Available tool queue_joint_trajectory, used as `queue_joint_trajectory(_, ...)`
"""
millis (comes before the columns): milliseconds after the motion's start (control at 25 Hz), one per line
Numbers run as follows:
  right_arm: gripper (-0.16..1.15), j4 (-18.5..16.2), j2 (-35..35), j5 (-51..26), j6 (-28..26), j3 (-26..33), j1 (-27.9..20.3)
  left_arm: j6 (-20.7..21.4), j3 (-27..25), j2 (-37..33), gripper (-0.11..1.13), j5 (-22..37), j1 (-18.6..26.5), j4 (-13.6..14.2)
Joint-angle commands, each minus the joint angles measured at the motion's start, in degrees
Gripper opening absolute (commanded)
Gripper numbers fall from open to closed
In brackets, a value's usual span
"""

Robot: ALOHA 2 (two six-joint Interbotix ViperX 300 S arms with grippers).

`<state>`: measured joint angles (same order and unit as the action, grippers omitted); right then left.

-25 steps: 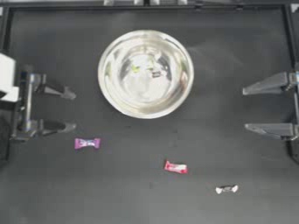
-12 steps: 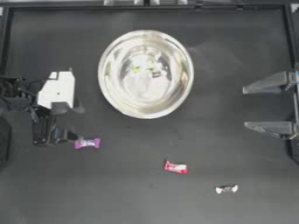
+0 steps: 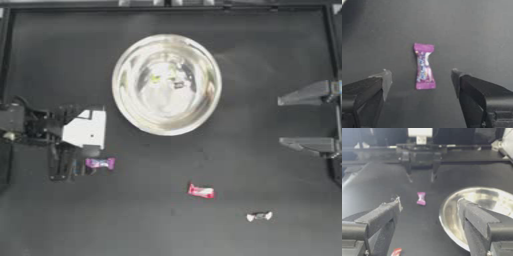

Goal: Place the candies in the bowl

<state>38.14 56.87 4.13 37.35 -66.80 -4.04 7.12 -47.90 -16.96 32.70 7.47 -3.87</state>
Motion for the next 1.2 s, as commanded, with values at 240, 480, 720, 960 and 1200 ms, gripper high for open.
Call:
queue_joint_trajectory(240, 0.98, 0.4, -0.2, 0.4, 0.0, 0.6, 0.1, -0.2, 1.8, 5.1, 1.01, -1.6, 0.1, -0.1)
queue_joint_trajectory(480, 0.98, 0.4, -0.2, 0.4, 0.0, 0.4, 0.0, -0.3, 2.5, 8.4, 1.01, -1.6, -1.1, -1.2)
queue_joint_trajectory(720, 0.98, 0.6, -0.2, 0.8, -0.3, -0.2, 0.1, -0.4, 2.7, 10.5, 1.01, -2.1, -1.9, -2.9)
queue_joint_trajectory(960, 0.98, 0.6, -0.2, 0.9, -0.2, -0.2, 0.1, -0.4, 2.6, 12.3, 1.01, -3.3, -2.0, -3.0)
queue_joint_trajectory(1200, 0.98, 0.6, -0.2, 1.1, -0.3, -0.2, 0.0, -1.2, 3.5, 14.3, 1.01, -3.3, -2.1, -2.9)
